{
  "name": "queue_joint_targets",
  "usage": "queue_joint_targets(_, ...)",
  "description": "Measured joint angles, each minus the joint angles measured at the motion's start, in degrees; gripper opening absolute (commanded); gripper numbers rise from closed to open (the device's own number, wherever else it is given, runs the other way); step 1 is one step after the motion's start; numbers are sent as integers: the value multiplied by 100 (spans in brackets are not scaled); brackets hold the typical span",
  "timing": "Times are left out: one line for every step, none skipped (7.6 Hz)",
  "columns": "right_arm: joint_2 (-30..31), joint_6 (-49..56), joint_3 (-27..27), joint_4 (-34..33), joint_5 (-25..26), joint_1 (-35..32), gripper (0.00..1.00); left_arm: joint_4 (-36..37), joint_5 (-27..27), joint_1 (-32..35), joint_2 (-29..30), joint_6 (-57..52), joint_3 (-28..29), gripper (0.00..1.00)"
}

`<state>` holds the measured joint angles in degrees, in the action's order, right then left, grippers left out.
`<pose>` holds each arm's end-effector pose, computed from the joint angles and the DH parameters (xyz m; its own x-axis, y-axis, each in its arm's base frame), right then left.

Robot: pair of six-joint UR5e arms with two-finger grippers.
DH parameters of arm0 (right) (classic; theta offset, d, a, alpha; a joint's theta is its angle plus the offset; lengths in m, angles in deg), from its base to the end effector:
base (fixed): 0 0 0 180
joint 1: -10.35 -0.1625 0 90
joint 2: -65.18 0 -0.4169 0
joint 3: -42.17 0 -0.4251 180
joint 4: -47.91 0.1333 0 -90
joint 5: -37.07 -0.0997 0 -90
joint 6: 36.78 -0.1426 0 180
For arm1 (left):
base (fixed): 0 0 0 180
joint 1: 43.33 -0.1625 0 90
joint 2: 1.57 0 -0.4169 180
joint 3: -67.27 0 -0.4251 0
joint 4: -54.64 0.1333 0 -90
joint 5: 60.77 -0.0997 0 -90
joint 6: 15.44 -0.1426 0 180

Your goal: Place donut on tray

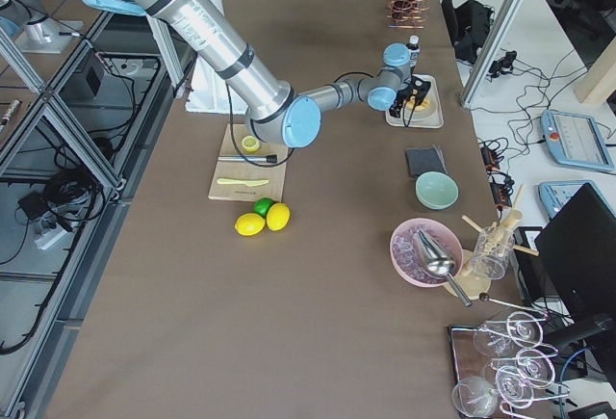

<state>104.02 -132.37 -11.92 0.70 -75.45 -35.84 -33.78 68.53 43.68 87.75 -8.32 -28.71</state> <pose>-0.5658 -0.7035 0.2973 0.3217 0.4653 0.8246 -0.4753 0.8326 -0.2844 -0.0155 -0.5265 0.6438 0.7712 -0.0427 -0.6352 0.0439 0.9989 -0.0140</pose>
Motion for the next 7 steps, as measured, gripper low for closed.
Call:
queue_joint_targets(0, -2, -39, -3, 2, -5, 99, 0, -1, 0, 8, 0, 0, 98)
queue_joint_targets(5, 2, -77, -5, -1, -8, 99, 0, -2, 0, 17, 0, 0, 98)
queue_joint_targets(7, 9, -99, -7, -5, -10, 100, 0, -2, 0, 26, 4, -3, 98)
queue_joint_targets(16, 21, -118, -7, -6, -12, 100, 0, -2, 0, 35, 7, -3, 98)
queue_joint_targets(66, 36, -239, -8, 0, -20, 100, 0, -2, 0, 38, 9, -2, 98)
queue_joint_targets(198, 45, -486, -8, -13, -50, 100, 0, 2, 0, 40, 12, -4, 98)
queue_joint_targets(403, 57, -858, -8, -70, -123, 100, 1, 4, 0, 41, 12, -7, 98)
